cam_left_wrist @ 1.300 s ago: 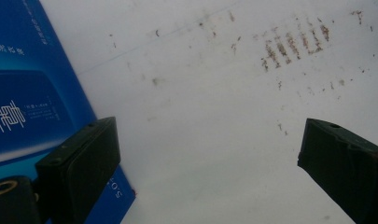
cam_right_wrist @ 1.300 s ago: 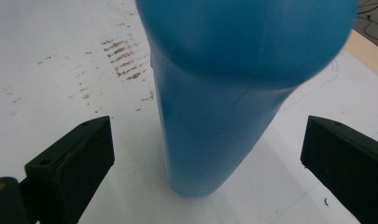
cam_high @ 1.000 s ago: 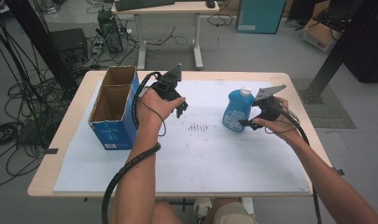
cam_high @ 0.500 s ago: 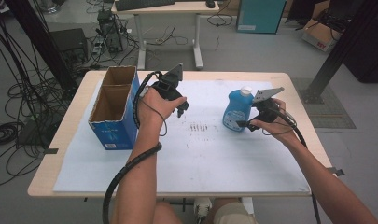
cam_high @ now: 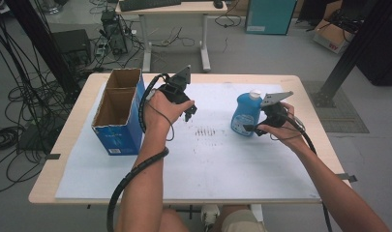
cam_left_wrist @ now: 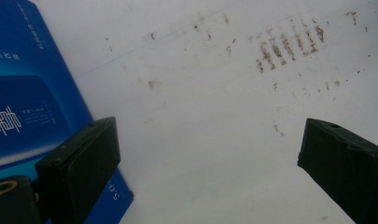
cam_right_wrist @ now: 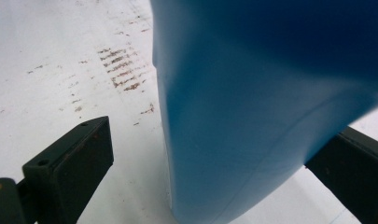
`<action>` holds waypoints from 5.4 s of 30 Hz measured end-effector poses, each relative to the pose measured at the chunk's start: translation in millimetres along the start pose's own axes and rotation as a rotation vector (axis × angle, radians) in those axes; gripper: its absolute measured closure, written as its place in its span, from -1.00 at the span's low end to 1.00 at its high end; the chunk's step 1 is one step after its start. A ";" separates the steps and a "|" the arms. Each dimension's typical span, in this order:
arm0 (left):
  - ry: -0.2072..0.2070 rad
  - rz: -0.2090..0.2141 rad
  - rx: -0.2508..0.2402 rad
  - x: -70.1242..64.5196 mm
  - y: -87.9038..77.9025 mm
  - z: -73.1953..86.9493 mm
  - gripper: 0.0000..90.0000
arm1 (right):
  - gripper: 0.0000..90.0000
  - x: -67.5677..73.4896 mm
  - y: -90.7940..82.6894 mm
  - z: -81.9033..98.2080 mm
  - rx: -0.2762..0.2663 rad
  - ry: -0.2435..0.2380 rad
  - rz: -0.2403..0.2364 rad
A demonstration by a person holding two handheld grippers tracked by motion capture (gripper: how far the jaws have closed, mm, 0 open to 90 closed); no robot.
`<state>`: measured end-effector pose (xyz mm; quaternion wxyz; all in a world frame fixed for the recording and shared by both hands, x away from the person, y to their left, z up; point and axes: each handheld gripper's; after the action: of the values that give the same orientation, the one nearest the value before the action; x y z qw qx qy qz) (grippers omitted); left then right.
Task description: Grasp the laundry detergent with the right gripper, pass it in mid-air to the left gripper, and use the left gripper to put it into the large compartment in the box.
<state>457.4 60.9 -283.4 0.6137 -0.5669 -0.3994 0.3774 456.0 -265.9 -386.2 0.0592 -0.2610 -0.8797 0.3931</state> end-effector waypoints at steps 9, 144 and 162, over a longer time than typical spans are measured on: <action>0.000 0.002 0.002 -0.6 0.6 -0.2 -0.87 | -0.96 -0.9 -0.6 0.0 -0.017 -0.001 0.005; 0.011 -0.012 -0.020 -6.7 -8.4 -3.6 -0.87 | -0.96 1.3 -2.7 -5.4 -0.069 -0.003 0.001; 0.012 -0.009 -0.020 -6.7 -9.3 -2.1 -0.87 | -0.75 1.1 -3.3 -5.1 -0.071 -0.009 -0.003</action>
<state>456.7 53.2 -274.6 0.6122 -0.5735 -0.4018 0.3672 455.3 -263.7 -380.4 0.0466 -0.2599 -0.8937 0.3629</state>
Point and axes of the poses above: each handheld gripper's, and its own axes: y roughly forward along the jaws, z roughly out of its underside, x roughly to its left, and after that the axes turned 10 degrees about x, right-handed
